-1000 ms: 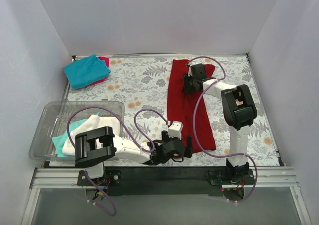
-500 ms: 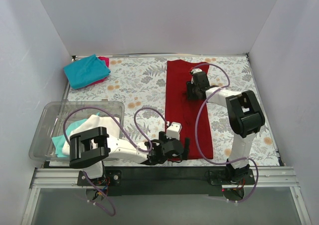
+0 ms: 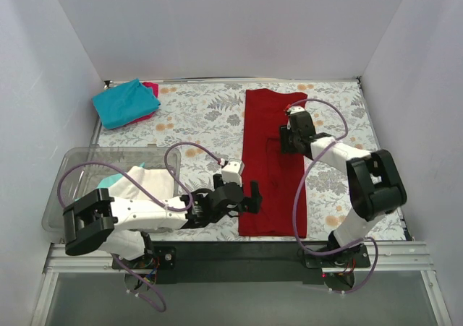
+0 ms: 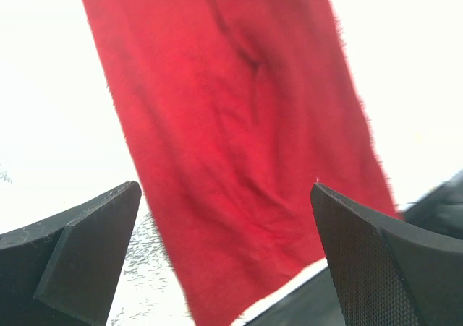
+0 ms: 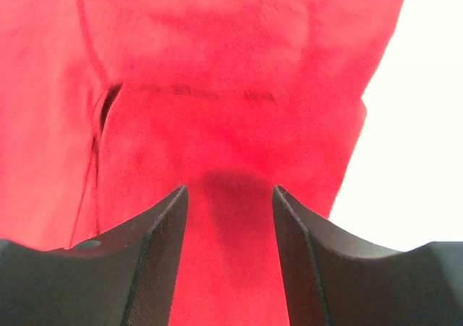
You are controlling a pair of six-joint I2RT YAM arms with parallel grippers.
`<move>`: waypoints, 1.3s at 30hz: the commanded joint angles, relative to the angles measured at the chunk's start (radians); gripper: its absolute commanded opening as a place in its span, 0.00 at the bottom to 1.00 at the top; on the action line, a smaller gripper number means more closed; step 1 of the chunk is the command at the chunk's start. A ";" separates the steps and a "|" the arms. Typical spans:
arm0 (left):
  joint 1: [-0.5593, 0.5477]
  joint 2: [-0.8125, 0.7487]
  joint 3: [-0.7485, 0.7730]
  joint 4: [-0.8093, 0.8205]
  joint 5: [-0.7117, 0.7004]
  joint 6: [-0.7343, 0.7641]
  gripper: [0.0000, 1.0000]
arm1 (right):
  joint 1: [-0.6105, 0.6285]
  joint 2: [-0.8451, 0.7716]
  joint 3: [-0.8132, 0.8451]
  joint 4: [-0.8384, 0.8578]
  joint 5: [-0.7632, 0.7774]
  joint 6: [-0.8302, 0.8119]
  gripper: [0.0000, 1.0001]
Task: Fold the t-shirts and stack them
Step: Fold the tshirt
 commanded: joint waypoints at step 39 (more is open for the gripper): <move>0.044 -0.058 -0.174 -0.153 0.581 -0.128 0.94 | 0.237 -0.987 -0.522 -0.668 -0.092 0.490 0.47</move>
